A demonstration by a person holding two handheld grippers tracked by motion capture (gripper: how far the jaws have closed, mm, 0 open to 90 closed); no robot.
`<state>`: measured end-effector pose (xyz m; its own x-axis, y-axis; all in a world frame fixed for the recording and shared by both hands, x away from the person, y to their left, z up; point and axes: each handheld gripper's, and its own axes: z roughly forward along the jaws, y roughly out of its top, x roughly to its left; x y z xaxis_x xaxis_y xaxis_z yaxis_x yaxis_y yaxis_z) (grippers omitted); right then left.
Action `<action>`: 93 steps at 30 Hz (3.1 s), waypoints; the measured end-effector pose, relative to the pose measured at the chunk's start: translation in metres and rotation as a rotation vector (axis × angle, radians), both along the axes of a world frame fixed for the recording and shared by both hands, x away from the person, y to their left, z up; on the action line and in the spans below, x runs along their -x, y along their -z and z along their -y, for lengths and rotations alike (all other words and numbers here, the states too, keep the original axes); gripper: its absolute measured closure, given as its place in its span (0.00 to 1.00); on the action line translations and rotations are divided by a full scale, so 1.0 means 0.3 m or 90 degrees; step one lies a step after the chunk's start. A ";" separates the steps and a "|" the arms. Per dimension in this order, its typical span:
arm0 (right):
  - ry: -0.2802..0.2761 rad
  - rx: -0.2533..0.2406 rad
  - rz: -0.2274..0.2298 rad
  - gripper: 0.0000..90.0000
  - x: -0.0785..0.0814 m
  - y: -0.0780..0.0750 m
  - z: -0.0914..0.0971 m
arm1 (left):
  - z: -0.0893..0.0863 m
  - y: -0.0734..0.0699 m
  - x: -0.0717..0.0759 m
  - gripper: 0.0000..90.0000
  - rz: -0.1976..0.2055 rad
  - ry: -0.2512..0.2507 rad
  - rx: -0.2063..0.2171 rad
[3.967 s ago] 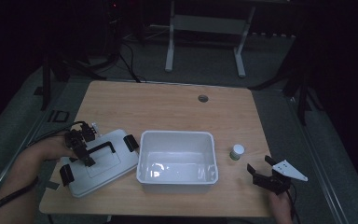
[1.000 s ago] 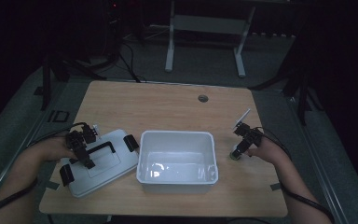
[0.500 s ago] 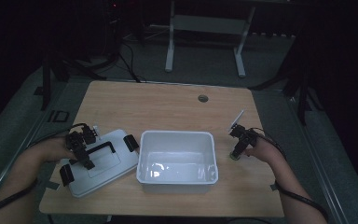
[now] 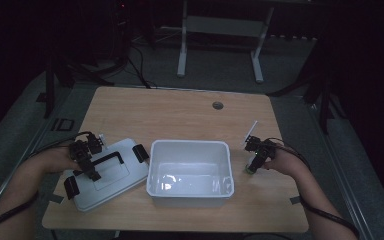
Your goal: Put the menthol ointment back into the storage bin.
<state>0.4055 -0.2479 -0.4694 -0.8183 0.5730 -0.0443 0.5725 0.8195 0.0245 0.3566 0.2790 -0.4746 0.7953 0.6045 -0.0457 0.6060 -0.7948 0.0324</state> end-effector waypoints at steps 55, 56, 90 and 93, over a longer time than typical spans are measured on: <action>-0.322 -0.015 0.029 0.56 0.260 -0.419 -0.190 | 0.018 -0.009 0.007 0.10 0.010 0.011 -0.008; -0.328 -0.015 0.033 0.56 0.263 -0.429 -0.197 | 0.018 -0.009 0.008 0.10 0.009 0.011 -0.008; -0.426 -0.003 -0.021 0.56 0.278 -0.279 -0.459 | 0.015 -0.002 0.012 0.10 0.010 0.014 -0.013; -0.420 0.000 -0.023 0.56 0.269 -0.237 -0.472 | 0.020 -0.002 0.012 0.10 0.015 0.015 -0.017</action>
